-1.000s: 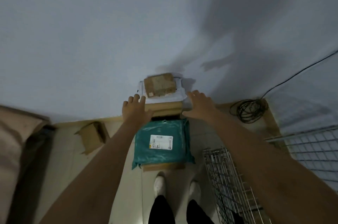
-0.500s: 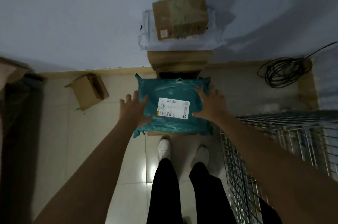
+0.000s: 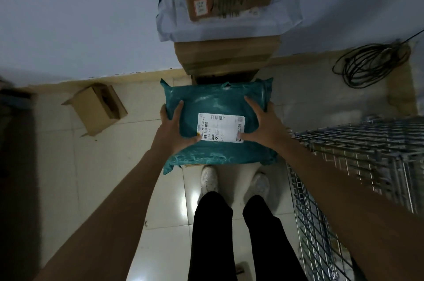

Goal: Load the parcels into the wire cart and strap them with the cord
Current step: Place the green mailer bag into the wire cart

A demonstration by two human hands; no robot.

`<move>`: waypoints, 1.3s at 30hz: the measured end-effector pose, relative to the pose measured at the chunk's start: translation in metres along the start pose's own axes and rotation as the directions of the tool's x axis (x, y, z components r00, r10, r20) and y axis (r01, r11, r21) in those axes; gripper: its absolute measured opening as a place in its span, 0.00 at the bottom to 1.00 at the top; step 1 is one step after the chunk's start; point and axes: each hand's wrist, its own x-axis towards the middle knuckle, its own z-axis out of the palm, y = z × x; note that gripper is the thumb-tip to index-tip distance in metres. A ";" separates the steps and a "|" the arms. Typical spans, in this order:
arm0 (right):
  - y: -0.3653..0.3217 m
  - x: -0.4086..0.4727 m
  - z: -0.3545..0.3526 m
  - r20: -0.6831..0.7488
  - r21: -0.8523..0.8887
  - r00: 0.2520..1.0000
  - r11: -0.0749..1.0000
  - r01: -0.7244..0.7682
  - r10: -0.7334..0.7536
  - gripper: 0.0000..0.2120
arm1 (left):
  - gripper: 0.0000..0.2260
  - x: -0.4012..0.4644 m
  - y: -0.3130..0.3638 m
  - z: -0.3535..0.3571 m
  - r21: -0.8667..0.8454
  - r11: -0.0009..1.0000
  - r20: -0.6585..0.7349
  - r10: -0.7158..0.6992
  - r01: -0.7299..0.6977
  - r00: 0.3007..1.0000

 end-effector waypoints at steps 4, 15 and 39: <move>-0.007 -0.001 0.004 -0.044 -0.006 0.999 1.000 -0.028 0.028 0.58 | 0.54 0.002 0.001 -0.003 -0.019 1.000 -0.004 -0.003 0.003 1.000; -0.026 -0.067 -0.011 -0.121 -0.096 0.990 0.992 -0.082 0.071 0.55 | 0.52 -0.049 0.028 -0.022 0.038 0.999 -0.018 0.002 -0.002 1.000; 0.041 -0.539 -0.241 -0.708 -0.109 0.689 0.939 -0.325 0.156 0.60 | 0.65 -0.406 0.404 -0.080 0.512 0.640 -0.091 0.704 -0.573 0.704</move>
